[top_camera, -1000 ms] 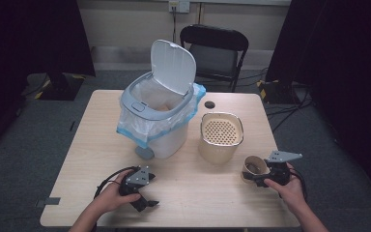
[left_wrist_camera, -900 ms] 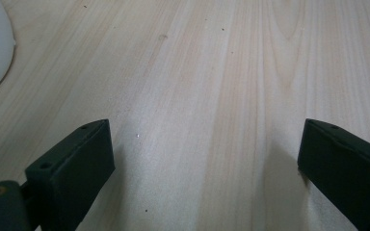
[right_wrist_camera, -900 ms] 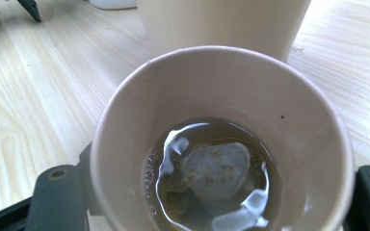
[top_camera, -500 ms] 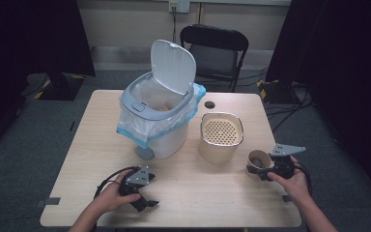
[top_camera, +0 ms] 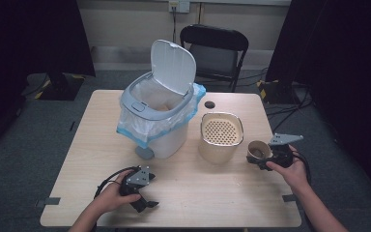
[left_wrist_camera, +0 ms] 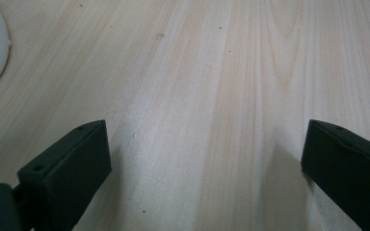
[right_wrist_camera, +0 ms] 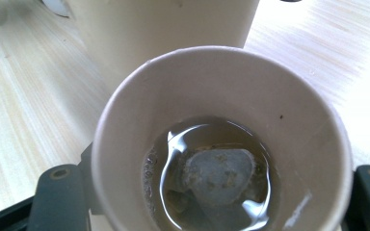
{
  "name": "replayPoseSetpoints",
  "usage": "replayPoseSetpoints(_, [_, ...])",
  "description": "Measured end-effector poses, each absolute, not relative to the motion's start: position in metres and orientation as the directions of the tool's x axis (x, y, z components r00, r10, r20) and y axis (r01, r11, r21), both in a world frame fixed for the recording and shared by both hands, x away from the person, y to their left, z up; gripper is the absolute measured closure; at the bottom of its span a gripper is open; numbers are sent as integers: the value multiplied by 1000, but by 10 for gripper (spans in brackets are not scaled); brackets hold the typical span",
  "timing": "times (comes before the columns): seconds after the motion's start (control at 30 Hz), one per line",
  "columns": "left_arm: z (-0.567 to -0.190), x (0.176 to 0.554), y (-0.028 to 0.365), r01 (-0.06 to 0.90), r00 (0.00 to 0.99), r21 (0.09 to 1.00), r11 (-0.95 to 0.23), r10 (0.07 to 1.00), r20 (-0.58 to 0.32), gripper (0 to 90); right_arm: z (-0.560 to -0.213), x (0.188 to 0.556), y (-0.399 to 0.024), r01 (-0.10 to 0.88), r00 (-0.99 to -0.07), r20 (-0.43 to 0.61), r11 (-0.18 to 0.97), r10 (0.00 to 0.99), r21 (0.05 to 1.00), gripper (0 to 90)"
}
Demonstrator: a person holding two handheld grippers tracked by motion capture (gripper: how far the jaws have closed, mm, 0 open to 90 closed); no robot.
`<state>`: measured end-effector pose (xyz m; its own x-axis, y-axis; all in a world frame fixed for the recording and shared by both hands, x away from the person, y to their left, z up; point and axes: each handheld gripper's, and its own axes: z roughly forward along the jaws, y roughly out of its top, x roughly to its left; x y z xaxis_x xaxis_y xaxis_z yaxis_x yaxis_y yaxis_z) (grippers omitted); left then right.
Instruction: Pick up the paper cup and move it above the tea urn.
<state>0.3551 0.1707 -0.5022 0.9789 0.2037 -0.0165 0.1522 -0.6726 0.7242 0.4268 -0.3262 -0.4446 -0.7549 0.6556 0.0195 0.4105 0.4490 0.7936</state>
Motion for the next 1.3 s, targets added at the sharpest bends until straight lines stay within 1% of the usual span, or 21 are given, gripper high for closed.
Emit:
replayPoseSetpoints(0.53, [-502,355,171,152,979,724,-673,204,-16,27,-432,452,-326,400,-760,4,463,650,791,262])
replayPoseSetpoints(0.87, [-502,355,171,152,979,723,-673,204,-16,27,-423,468,-326,410,-754,5,466,656,784,263])
replayPoseSetpoints(1.03, [-502,355,171,153,979,724,-673,204,-16,27,-417,477,-327,419,-748,10,461,663,782,263])
replayPoseSetpoints(1.3, [-502,355,171,152,979,724,-673,204,-16,27,-403,493,-330,416,-740,-13,472,673,777,264])
